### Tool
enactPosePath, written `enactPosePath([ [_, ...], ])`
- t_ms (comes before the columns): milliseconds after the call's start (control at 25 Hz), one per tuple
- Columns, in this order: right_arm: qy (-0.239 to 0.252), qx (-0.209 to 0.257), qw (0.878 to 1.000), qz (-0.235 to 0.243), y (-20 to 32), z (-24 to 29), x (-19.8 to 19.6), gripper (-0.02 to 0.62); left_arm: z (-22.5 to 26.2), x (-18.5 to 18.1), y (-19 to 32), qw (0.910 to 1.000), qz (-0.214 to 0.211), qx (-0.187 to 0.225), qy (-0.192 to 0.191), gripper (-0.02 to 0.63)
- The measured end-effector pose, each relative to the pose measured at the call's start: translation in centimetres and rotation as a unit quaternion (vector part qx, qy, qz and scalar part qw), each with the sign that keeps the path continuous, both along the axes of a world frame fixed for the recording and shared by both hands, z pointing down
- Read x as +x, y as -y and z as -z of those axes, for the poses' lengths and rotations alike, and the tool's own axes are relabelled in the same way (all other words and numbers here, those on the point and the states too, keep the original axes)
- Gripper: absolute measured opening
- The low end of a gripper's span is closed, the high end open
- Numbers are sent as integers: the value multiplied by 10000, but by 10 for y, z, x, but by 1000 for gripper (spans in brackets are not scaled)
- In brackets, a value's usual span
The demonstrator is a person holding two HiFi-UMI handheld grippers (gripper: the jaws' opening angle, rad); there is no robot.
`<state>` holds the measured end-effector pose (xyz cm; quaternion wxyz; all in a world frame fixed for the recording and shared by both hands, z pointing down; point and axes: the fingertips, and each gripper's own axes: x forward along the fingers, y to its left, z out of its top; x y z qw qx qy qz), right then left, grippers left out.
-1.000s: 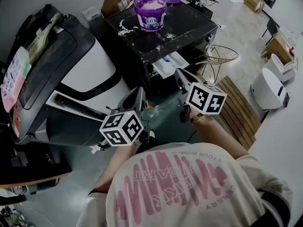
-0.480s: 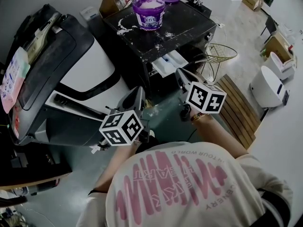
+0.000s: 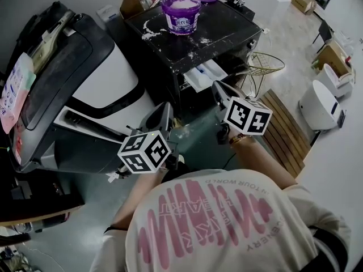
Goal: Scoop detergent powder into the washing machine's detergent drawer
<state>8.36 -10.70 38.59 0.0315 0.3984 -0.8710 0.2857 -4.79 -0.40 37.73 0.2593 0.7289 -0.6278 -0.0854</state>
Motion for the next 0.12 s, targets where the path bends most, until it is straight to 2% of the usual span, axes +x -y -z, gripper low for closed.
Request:
enactPosePath([
  [120, 17, -28, 10000, -25, 2, -1, -2, 5, -1, -4, 1, 10000, 16, -2, -22, 3],
])
